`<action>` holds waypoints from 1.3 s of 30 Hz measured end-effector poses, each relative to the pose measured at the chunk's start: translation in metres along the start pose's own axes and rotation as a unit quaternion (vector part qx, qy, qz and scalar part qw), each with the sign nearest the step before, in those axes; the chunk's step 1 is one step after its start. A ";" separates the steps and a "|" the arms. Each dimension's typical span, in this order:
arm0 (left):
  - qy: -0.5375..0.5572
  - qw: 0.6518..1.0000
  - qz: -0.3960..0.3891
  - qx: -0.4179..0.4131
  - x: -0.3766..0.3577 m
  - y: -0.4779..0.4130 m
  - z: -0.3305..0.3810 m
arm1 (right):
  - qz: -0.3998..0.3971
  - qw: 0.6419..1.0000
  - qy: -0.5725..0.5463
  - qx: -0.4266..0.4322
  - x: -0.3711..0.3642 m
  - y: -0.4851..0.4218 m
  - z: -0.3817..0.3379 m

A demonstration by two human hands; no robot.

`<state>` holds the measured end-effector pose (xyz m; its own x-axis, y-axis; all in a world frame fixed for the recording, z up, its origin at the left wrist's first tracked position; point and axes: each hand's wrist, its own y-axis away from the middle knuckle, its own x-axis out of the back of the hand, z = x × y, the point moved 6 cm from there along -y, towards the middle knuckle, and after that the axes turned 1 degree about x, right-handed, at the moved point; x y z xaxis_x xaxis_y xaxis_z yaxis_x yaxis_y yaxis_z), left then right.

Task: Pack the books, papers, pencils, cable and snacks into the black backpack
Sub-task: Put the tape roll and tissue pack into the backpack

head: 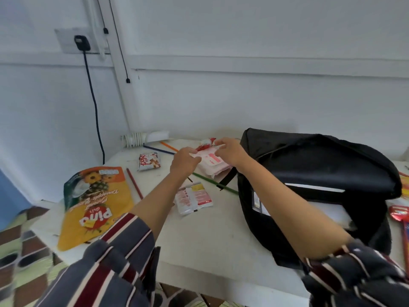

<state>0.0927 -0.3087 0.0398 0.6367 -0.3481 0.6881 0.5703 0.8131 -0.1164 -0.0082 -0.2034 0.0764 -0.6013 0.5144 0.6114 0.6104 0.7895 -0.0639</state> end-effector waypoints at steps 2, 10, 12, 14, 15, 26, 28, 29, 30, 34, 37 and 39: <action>0.013 0.999 -0.033 0.016 -0.002 -0.010 -0.008 | 0.001 0.999 0.031 -0.036 -0.012 -0.022 0.010; -0.006 0.983 -0.184 0.020 -0.023 -0.050 -0.023 | -0.015 0.980 0.161 -0.117 -0.036 -0.076 0.036; -0.021 0.977 -0.212 0.012 -0.031 -0.055 -0.027 | -0.025 0.976 0.176 -0.129 -0.036 -0.083 0.041; -0.031 0.975 -0.220 -0.002 -0.037 -0.060 -0.029 | -0.051 0.973 0.178 -0.139 -0.038 -0.087 0.044; -0.035 0.975 -0.219 -0.009 -0.039 -0.062 -0.028 | -0.065 0.972 0.175 -0.142 -0.039 -0.088 0.046; -0.031 0.976 -0.214 -0.011 -0.050 -0.073 -0.024 | -0.062 0.981 0.077 -0.169 -0.038 -0.090 0.056; -0.019 0.981 -0.192 -0.002 -0.046 -0.074 -0.021 | -0.060 0.982 0.064 -0.169 -0.037 -0.087 0.053; -0.013 0.983 -0.184 0.000 -0.042 -0.072 -0.018 | -0.056 0.983 0.056 -0.167 -0.036 -0.085 0.050; -0.007 0.984 -0.175 -0.001 -0.039 -0.071 -0.015 | -0.051 0.984 0.044 -0.165 -0.034 -0.083 0.047; 0.066 0.992 -0.104 -0.001 -0.019 -0.069 -0.001 | -0.018 0.988 -0.036 -0.150 -0.024 -0.073 0.029; 0.154 0.987 -0.056 0.007 0.002 -0.059 0.012 | 0.015 0.990 -0.077 -0.119 -0.012 -0.061 0.008; 0.187 0.982 -0.026 -0.006 0.017 -0.050 0.021 | 0.020 0.990 -0.101 -0.095 -0.006 -0.049 -0.005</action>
<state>0.0641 -0.3454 0.0717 0.7521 -0.5374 0.3814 0.6109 0.7856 -0.0978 -0.0318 -0.2475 0.0801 -0.6542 0.6153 0.4398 0.7102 0.6997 0.0774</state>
